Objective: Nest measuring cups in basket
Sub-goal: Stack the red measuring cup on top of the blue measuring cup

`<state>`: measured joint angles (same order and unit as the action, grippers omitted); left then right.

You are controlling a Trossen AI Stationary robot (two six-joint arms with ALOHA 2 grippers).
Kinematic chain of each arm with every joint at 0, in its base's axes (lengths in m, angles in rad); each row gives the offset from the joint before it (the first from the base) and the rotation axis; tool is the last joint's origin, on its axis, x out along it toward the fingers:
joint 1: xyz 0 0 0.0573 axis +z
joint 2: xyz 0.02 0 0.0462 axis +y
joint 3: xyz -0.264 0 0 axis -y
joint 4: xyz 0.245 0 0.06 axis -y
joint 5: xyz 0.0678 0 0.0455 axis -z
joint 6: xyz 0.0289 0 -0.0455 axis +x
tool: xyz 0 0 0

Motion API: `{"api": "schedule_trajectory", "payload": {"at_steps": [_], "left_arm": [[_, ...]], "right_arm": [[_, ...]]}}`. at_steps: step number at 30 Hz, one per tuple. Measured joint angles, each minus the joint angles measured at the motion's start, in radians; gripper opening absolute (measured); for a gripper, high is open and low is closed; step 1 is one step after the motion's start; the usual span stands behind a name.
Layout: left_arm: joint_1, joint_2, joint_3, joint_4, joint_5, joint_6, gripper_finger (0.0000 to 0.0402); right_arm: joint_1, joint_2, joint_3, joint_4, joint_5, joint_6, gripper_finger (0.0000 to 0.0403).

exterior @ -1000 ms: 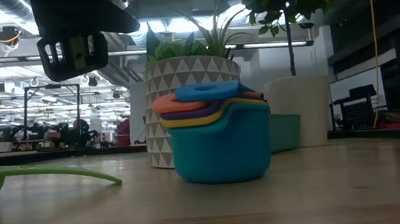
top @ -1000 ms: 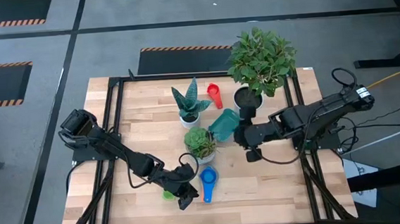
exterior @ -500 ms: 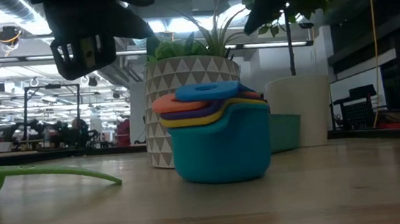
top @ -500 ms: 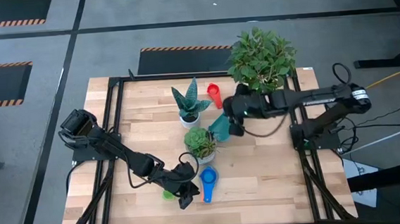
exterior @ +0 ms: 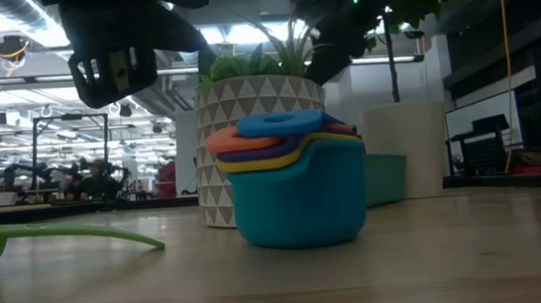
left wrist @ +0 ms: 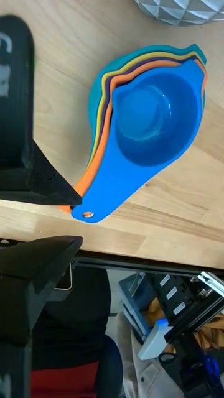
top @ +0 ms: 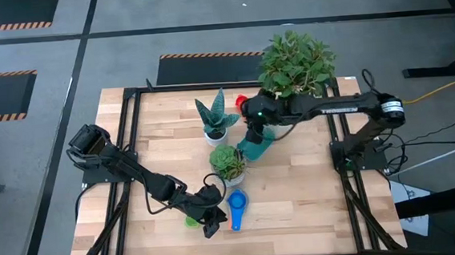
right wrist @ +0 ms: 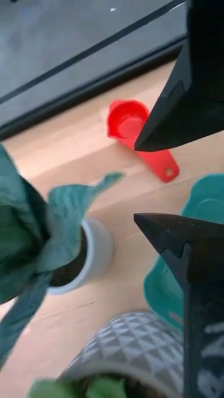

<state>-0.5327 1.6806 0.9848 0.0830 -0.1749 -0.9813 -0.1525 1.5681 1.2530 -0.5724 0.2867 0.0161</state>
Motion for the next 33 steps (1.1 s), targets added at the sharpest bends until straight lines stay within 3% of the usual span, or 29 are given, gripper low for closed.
{"api": "schedule_trajectory", "payload": {"at_steps": [13, 26, 33], "left_arm": [[0.0, 0.0, 0.0, 0.0, 0.0, 0.0, 0.0082], [0.0, 0.0, 0.0, 0.0, 0.0, -0.001, 0.0082], [0.0, 0.0, 0.0, 0.0, 0.0, -0.001, 0.0082]], "right_arm": [[-0.07, 0.168, 0.0, 0.008, 0.032, -0.039, 0.0177], [-0.17, 0.232, -0.001, 0.111, 0.023, -0.055, 0.0177], [-0.225, 0.247, -0.001, 0.175, -0.097, -0.077, 0.0177]]}}
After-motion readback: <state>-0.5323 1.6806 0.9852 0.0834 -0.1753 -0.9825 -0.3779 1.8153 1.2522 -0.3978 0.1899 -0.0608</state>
